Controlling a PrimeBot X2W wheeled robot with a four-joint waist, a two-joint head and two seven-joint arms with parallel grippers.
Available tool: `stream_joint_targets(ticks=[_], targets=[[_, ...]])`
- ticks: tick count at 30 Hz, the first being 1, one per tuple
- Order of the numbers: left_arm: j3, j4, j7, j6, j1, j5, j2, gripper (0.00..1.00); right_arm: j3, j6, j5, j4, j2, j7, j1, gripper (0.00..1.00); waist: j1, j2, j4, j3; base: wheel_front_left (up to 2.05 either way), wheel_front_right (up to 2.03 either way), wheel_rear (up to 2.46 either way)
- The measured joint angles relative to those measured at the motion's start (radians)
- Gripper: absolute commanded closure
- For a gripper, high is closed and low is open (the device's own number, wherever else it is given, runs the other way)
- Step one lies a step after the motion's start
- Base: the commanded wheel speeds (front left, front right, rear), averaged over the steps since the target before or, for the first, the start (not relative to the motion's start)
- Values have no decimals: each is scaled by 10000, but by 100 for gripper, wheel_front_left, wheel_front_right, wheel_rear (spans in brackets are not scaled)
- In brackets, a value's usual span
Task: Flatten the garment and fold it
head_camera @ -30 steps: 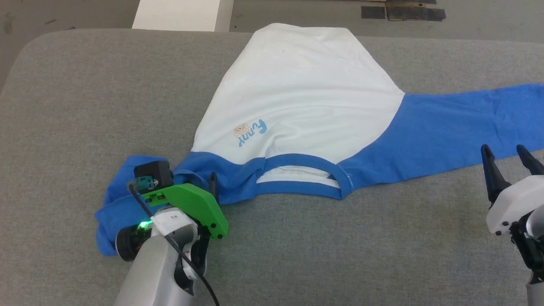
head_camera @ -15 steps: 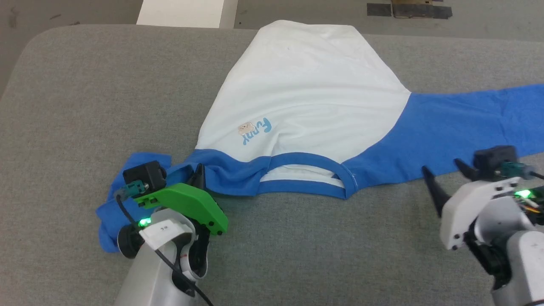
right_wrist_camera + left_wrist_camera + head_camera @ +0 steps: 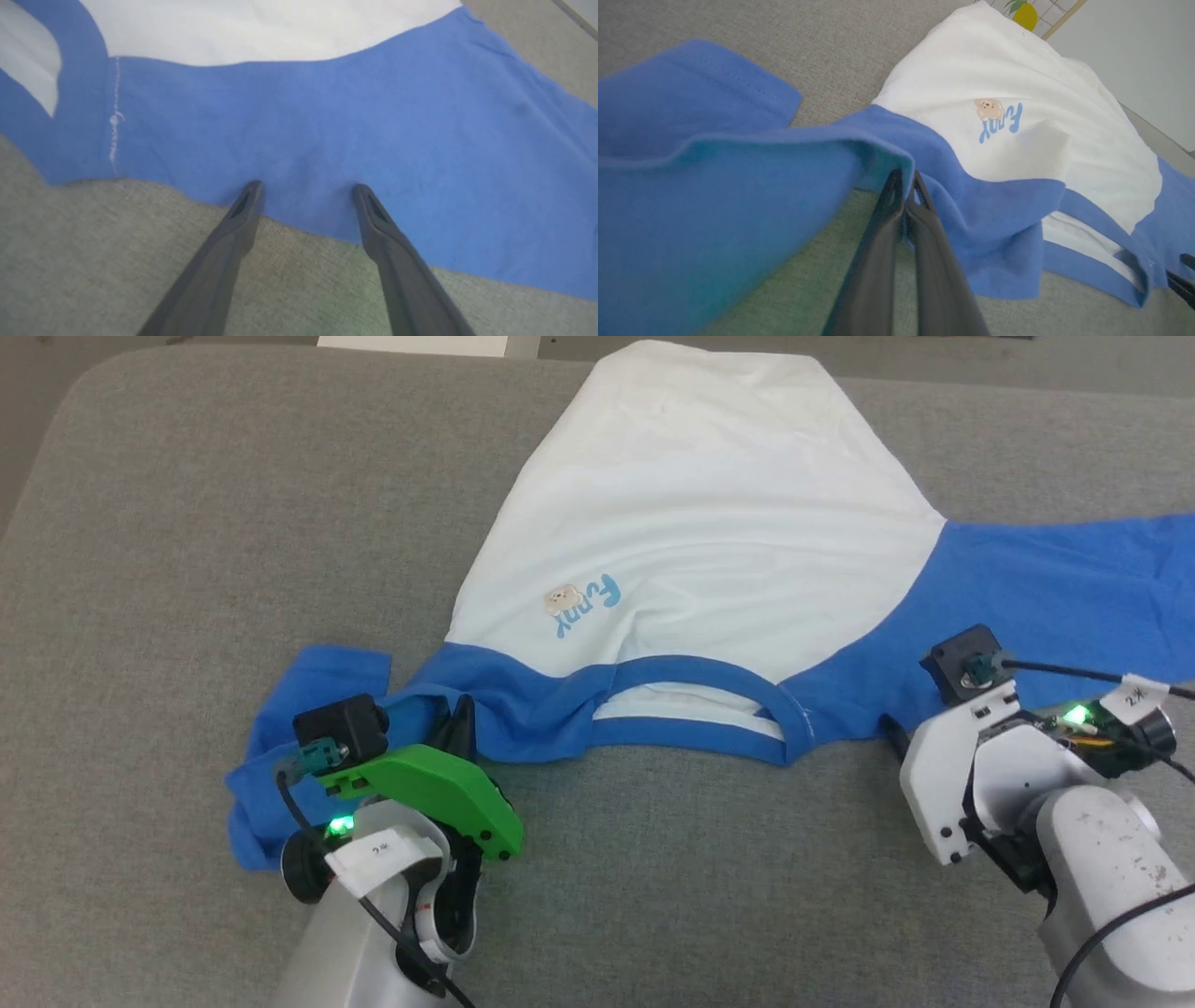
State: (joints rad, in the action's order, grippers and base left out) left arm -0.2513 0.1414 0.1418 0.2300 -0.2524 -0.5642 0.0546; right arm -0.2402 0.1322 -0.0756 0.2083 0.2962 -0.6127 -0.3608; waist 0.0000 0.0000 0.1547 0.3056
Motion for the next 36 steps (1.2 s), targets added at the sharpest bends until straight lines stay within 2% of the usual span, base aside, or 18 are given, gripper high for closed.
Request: stream_joint_targets(ticks=[5, 6, 7, 8, 17, 26, 30, 34, 36], targets=[[-94, 58, -119, 15, -11, -173, 0, 100, -454, 0, -75, 278, 320, -136, -432, 0, 0, 0, 114, 210, 0, 0, 0], [-117, 67, -128, 15, -13, -178, 0, 100, -502, 0, -184, 330, 355, -253, -510, 12, 0, 0, 130, 241, 0, 0, 0], [-132, 77, -128, 15, -17, -178, 0, 100, -539, 0, -247, 341, 382, -311, -566, 82, 0, 0, 141, 259, 0, 0, 0], [-153, 96, -144, 15, -26, -180, 0, 100, -594, 0, -316, 347, 431, -316, -617, 100, 0, 0, 151, 273, 0, 0, 0], [-165, 107, -573, -19, -49, -332, -2, 100, -224, 2, -1045, 435, 422, 234, -678, 100, 0, 0, 63, 58, 0, 0, 0], [94, -619, -993, -725, -391, -775, 117, 100, 468, 2, -2220, -512, 552, 564, -707, 100, 0, 0, -163, -575, 0, 0, 0], [234, -719, -706, -1162, -1523, -938, 476, 100, 616, 2, -2696, -851, 953, 201, -1507, 100, 0, 0, -368, -780, 0, 0, 0], [303, -50, -178, -1381, -3369, -777, 1024, 100, 560, 0, -3283, -731, 1099, -272, -3027, 100, 0, 0, -608, -745, 0, 0, 0], [380, 453, -63, -1511, -4481, -746, 1160, 100, 157, 0, -3264, -527, 1304, -460, -4006, 100, 0, 0, -696, -590, 0, 0, 0]])
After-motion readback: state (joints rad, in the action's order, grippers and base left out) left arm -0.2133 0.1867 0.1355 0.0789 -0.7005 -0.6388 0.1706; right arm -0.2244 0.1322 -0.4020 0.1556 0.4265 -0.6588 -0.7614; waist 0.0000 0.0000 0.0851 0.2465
